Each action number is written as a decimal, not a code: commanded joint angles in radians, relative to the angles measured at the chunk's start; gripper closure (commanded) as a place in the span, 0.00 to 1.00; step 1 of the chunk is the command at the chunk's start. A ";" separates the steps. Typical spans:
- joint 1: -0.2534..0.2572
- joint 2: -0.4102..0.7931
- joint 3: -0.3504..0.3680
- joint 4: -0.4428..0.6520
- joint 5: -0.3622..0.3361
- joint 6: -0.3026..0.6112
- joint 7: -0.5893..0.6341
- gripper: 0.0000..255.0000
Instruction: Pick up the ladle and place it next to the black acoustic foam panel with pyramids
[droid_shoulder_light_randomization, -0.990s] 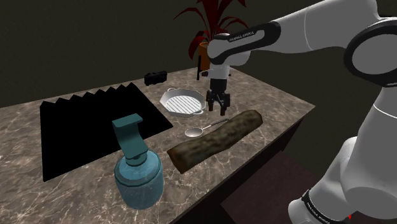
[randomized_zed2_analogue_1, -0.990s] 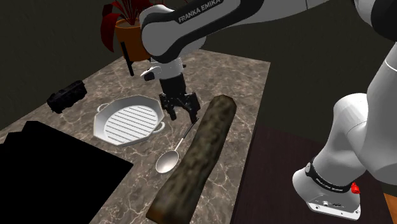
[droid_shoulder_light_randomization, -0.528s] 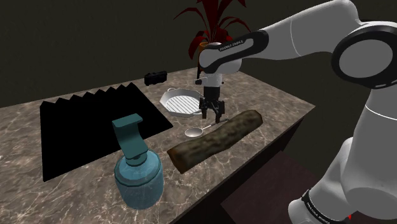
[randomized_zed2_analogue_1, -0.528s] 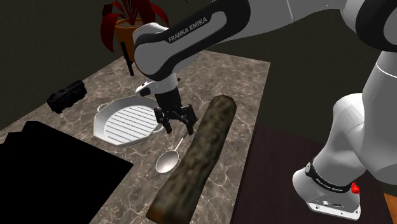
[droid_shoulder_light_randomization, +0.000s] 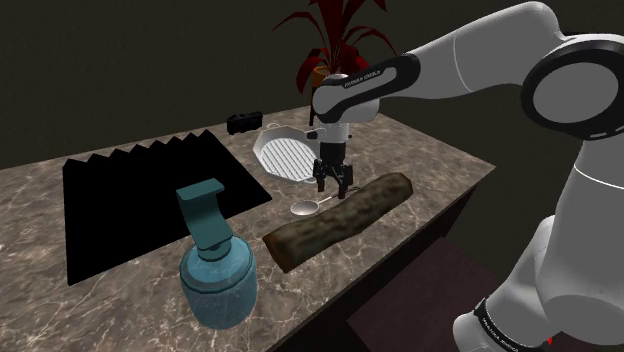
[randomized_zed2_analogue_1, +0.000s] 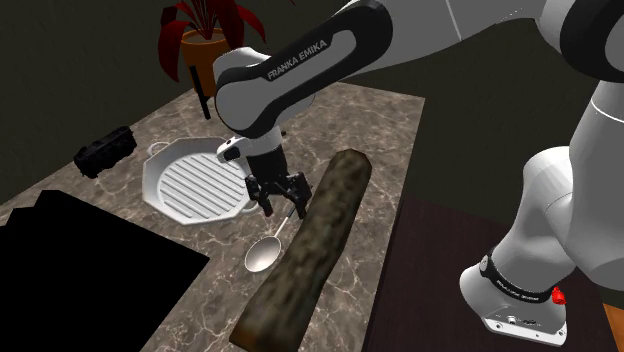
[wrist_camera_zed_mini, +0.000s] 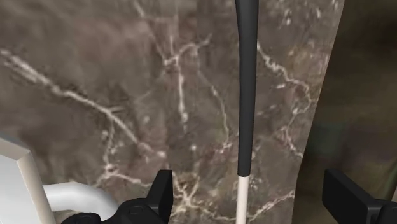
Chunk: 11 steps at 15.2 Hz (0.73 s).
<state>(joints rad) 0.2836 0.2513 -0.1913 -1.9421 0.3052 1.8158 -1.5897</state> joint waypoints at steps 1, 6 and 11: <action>0.000 0.002 0.000 0.000 0.000 0.002 0.000 0.00; 0.000 0.003 0.000 0.001 0.001 0.002 0.000 1.00; 0.000 0.003 0.000 0.001 0.001 0.002 0.000 1.00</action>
<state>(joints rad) 0.2840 0.2541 -0.1908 -1.9411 0.3058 1.8180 -1.5893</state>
